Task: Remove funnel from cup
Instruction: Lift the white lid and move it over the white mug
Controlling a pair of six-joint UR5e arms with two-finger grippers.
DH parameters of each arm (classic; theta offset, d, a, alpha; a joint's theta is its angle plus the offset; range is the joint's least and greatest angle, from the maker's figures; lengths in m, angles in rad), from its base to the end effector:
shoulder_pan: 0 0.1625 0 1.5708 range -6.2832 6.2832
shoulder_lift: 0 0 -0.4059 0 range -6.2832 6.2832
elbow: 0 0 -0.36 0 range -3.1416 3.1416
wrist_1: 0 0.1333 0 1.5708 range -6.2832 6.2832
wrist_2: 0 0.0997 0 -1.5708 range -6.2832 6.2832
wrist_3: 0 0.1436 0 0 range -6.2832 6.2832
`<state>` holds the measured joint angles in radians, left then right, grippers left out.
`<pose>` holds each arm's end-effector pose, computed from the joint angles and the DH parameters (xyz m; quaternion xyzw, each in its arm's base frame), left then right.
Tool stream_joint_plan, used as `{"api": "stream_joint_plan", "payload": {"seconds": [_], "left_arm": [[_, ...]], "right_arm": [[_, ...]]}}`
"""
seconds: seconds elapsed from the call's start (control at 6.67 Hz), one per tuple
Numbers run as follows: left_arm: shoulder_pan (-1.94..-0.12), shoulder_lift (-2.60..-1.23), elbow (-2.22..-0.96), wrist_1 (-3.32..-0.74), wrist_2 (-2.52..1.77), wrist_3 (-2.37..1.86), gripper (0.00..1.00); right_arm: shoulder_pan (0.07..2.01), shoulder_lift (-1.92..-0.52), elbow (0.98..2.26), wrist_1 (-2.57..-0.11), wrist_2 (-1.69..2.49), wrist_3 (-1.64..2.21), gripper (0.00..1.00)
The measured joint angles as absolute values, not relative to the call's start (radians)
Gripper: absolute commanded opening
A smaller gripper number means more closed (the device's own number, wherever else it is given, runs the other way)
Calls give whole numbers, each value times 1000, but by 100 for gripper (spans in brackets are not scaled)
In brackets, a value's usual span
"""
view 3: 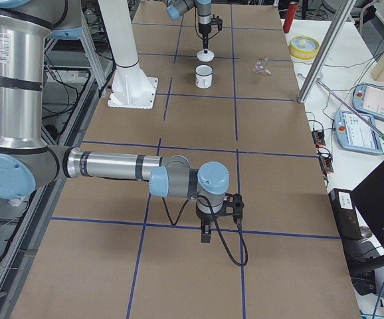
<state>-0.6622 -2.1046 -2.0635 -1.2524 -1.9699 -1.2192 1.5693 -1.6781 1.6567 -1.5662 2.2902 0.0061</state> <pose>0.3898 -0.4022 0.2396 0.0024 0.3874 -0.0743 0.9189 0.0381 -0.4144 0.6834 -0.0092 -0.3519 0.0051 0.9360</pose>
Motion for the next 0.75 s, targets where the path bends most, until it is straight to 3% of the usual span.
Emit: {"api": "stream_joint_plan", "payload": {"seconds": [0.3, 0.75], "left_arm": [[-646, -2246, -1957, -1197, -1985, -1321, 0], [-598, -2289, -1849, -1271, -1984, -1361, 0]], "right_arm": [[1569, -1678, 1657, -1566, 2290, 6, 100], [1569, -1678, 1657, -1566, 2290, 6, 100]]}}
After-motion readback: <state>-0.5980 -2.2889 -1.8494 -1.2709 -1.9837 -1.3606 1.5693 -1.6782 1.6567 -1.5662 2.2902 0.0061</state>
